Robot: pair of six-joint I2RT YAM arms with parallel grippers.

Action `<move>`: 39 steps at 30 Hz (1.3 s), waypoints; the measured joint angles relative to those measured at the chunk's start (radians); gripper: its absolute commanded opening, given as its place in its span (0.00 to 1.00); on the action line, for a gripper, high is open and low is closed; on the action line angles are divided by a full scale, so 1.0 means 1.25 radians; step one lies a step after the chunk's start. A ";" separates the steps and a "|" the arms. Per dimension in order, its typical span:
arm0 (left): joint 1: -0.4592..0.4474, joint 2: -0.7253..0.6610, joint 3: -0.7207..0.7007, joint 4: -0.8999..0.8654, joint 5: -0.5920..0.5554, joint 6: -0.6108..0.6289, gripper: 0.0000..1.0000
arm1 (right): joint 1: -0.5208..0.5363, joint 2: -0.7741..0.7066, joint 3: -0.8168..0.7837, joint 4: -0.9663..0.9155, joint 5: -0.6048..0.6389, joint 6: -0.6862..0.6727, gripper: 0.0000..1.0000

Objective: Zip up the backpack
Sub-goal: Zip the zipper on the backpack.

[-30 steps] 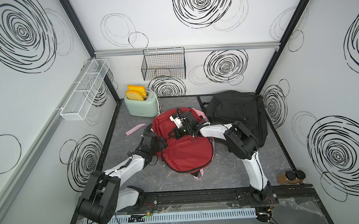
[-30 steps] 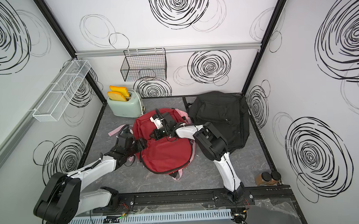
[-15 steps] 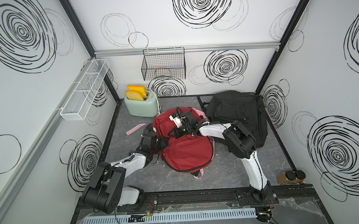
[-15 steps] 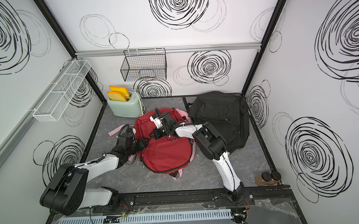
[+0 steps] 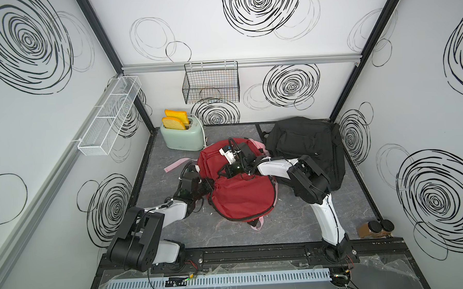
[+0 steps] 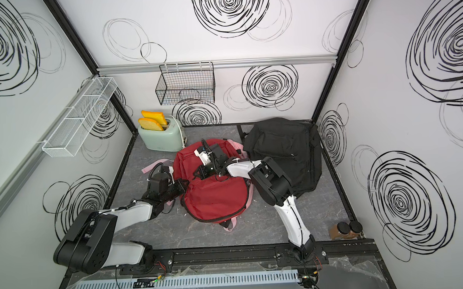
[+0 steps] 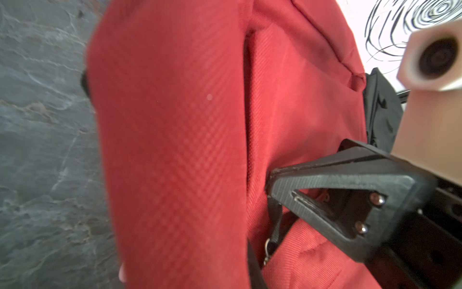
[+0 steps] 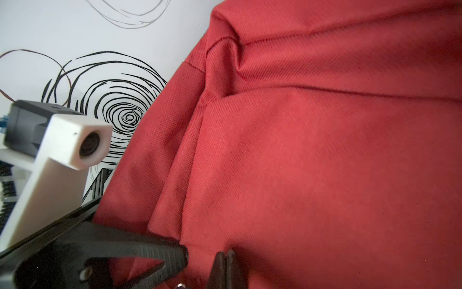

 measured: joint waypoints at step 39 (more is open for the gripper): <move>-0.050 -0.204 -0.050 -0.055 -0.007 -0.053 0.74 | -0.020 -0.085 -0.090 -0.013 0.142 0.007 0.00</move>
